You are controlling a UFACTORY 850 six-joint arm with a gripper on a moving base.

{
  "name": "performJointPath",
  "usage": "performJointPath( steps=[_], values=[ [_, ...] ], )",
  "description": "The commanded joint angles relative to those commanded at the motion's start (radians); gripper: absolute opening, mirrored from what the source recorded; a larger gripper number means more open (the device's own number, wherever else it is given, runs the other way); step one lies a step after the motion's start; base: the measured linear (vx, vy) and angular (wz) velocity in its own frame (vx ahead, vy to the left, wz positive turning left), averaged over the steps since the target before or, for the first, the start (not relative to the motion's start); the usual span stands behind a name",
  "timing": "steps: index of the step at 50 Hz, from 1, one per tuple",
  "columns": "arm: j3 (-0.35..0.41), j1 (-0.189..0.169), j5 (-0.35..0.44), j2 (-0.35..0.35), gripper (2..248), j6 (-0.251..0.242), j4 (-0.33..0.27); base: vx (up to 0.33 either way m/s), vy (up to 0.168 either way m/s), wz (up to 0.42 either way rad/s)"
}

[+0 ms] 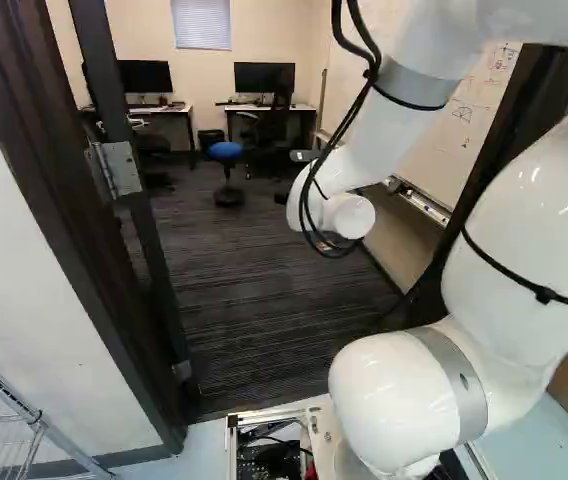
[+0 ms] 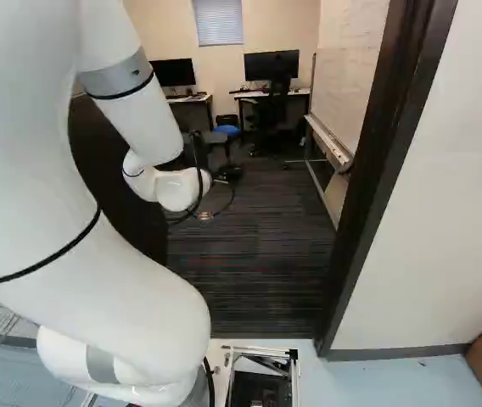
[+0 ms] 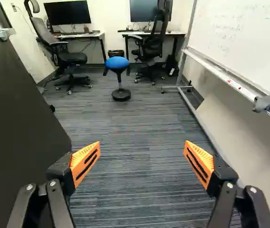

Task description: Open the door and move inside

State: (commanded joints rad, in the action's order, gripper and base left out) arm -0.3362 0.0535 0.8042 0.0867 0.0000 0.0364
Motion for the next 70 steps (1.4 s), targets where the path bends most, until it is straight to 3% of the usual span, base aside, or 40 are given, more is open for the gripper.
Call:
performJointPath(
  steps=[35,70],
  values=[
    [0.193,-0.041,0.053,0.149,247,0.000,-0.028,0.000,0.000,0.000],
    [0.249,-0.053,0.068,0.193,247,0.000,-0.036,0.000,0.000,0.000]
  ],
)
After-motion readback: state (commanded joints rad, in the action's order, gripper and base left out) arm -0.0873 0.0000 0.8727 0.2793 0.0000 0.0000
